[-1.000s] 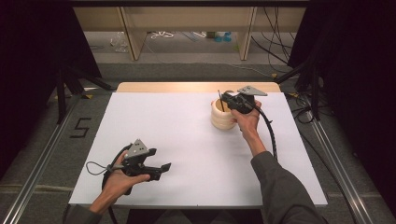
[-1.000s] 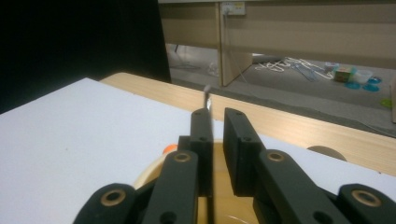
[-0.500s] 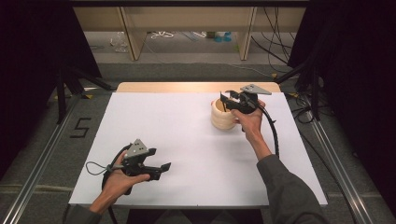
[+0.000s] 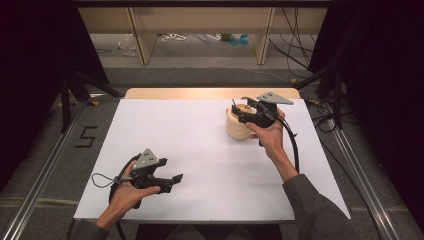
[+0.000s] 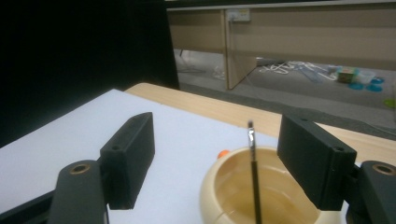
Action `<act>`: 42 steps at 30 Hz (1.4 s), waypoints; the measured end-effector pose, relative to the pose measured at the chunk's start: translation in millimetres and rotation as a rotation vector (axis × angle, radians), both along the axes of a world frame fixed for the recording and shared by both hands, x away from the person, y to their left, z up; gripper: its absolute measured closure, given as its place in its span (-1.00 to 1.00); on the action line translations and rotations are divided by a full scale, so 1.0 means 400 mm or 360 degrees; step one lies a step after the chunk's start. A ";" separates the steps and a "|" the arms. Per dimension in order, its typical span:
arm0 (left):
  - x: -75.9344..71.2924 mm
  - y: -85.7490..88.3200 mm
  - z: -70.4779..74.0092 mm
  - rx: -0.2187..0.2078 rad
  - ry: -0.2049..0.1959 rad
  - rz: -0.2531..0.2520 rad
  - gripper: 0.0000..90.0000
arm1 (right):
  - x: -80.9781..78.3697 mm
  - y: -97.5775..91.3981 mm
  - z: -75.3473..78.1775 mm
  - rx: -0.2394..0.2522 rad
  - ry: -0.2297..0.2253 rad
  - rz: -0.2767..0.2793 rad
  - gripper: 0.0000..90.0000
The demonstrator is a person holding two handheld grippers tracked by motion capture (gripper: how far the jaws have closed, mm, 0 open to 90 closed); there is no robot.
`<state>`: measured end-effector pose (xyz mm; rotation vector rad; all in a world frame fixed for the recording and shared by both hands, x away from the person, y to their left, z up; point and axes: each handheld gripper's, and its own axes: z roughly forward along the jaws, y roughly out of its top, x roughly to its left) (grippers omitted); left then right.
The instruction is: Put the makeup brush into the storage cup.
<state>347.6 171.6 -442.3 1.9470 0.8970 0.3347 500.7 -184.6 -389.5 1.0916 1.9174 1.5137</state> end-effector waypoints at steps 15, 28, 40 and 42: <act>0.001 0.004 0.001 -0.0005 -0.0016 0.0002 -0.59 | -0.075 0.017 -0.002 -0.0003 0.0037 0.0097 -0.49; -0.001 0.003 0.002 -0.0001 -0.0015 0.0008 -0.59 | -0.112 0.035 -0.021 0.0006 0.0050 0.0149 -0.52; -0.001 0.001 0.001 0.0002 -0.0018 0.0001 -0.59 | -0.147 0.044 -0.035 -0.0025 0.0077 0.0170 -0.61; -0.001 0.001 0.002 0.0004 -0.0017 0.0001 -0.59 | -0.154 0.046 -0.037 -0.0009 0.0084 0.0183 -0.62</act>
